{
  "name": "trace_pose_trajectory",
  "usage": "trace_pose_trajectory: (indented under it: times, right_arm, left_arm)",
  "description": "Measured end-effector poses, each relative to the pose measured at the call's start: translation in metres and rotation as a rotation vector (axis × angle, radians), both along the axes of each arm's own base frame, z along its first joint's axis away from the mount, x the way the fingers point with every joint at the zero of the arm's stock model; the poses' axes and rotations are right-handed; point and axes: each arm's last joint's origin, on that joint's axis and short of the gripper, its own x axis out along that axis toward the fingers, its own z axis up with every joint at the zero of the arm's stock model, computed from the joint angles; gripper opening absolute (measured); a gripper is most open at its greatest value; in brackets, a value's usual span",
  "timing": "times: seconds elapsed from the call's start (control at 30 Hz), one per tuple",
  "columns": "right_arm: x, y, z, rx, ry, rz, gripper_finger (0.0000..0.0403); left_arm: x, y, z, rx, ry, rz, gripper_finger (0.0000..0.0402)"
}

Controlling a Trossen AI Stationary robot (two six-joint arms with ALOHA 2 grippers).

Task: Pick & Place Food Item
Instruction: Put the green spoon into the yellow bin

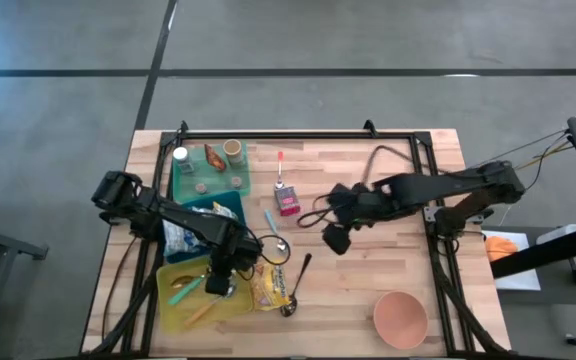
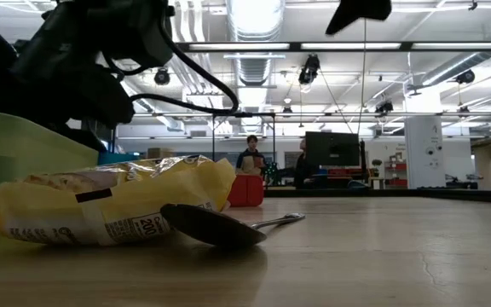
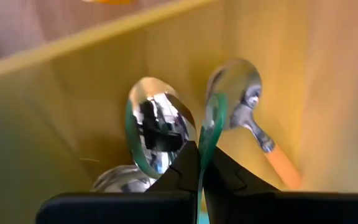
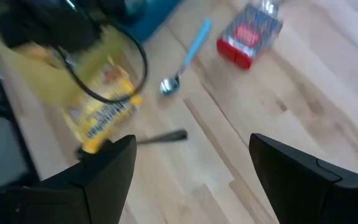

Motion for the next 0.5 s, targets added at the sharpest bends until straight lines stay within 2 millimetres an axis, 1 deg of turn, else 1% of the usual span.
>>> trace_pose_trajectory:
  times: [0.13,0.27,0.4,0.5]
  right_arm:
    - [-0.026,-0.003,0.027,-0.019,-0.117,-0.034,0.0309]
    - [-0.048,-0.006,0.047,-0.038,-0.213,-0.091,0.0309]
    - [-0.062,-0.009,0.058,-0.044,-0.275,-0.136,0.0309]
    - [-0.063,-0.01,0.059,-0.049,-0.281,-0.144,0.0309]
  left_arm:
    - [0.0,0.001,-0.003,0.027,-0.017,0.009,0.0006]
    - [0.0,0.001,-0.003,0.038,-0.025,0.009,0.0006]
    - [0.0,0.001,-0.005,0.041,-0.022,0.033,0.0006]
    - [0.0,0.001,-0.005,0.043,-0.018,0.054,0.0006]
